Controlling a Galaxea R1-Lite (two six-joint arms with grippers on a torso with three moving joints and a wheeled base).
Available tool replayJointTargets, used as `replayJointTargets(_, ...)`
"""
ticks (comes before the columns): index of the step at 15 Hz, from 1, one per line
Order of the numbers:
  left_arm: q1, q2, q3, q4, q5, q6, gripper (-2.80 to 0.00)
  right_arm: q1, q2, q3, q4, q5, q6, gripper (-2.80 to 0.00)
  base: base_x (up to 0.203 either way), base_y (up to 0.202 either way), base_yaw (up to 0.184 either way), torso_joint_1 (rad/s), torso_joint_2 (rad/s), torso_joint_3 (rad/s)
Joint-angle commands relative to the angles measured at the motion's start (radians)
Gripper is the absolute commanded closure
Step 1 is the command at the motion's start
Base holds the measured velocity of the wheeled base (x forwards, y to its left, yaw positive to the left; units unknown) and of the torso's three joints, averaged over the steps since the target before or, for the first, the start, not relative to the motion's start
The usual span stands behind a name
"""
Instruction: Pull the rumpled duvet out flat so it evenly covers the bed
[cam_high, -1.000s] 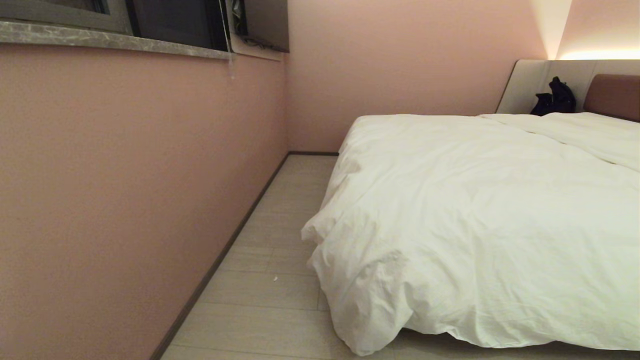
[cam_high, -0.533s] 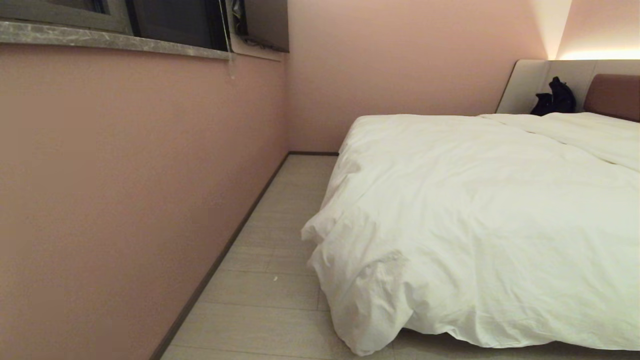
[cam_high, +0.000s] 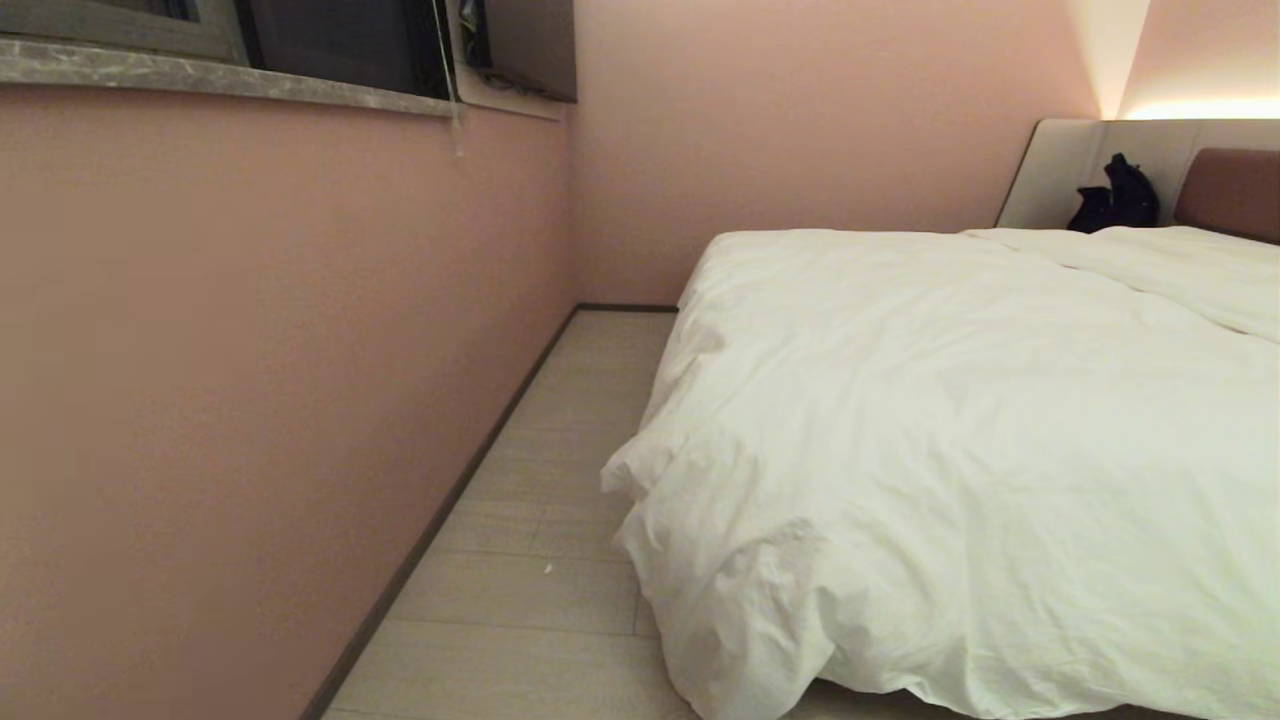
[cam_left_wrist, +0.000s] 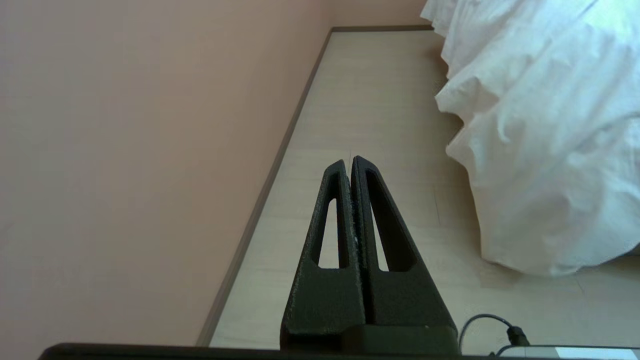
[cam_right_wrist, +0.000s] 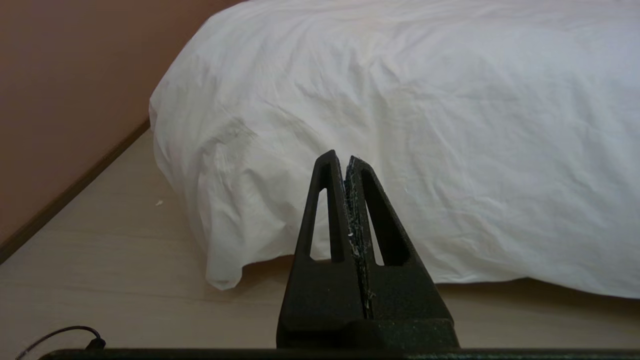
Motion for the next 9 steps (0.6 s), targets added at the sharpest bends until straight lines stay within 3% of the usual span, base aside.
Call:
replayJointTargets(1,0.001,0.000,0.000,0.001,0.000,-0.001,0.00,0.001,0.001,0.000,-0.002,0.000,0.000,0.00,0.000,0.000,0.000,0.000,0.00,0.000)
replayJointTargets(9,0.001,0.000,0.000,0.001,0.000,0.000,0.00,0.001,0.001,0.000,0.000,-0.002,0.001,0.00,0.000,0.000,0.000,0.000,0.00,0.000)
